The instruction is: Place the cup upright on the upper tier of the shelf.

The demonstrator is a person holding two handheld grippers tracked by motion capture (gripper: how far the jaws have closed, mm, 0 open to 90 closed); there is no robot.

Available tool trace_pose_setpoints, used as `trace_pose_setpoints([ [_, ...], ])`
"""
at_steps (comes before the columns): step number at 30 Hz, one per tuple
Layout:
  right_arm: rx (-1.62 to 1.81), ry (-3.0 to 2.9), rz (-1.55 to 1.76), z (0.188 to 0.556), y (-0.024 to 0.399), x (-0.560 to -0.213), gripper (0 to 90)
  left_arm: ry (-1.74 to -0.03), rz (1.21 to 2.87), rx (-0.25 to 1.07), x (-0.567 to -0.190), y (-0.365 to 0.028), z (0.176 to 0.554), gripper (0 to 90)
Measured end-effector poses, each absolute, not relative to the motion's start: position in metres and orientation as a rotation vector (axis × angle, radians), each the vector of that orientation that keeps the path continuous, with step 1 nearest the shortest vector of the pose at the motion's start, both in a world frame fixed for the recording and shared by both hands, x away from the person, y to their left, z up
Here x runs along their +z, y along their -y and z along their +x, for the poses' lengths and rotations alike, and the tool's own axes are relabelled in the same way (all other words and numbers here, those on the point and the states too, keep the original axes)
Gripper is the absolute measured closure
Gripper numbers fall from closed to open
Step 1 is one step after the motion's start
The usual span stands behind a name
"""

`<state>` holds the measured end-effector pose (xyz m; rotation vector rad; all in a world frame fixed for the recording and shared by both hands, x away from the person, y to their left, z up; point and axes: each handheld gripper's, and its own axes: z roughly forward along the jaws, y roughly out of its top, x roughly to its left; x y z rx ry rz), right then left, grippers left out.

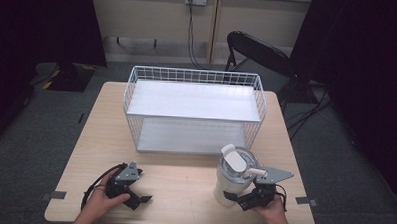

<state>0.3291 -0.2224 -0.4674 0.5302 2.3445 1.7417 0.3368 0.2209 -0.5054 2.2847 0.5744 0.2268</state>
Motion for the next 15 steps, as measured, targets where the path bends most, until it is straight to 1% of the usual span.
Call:
trace_pose_setpoints([
  [10, 1.799, -2.303, 0.543, 0.3288, 0.2219, -0.4738, 7.8, -0.574, 2.286, 0.228, -0.5055, -0.2207, 0.3367, 0.0],
  [15, 1.762, -2.304, 0.555, 0.3254, 0.2218, -0.4713, 9.0, -0.574, 2.287, 0.228, -0.5054, -0.2207, 0.3367, 0.0],
])
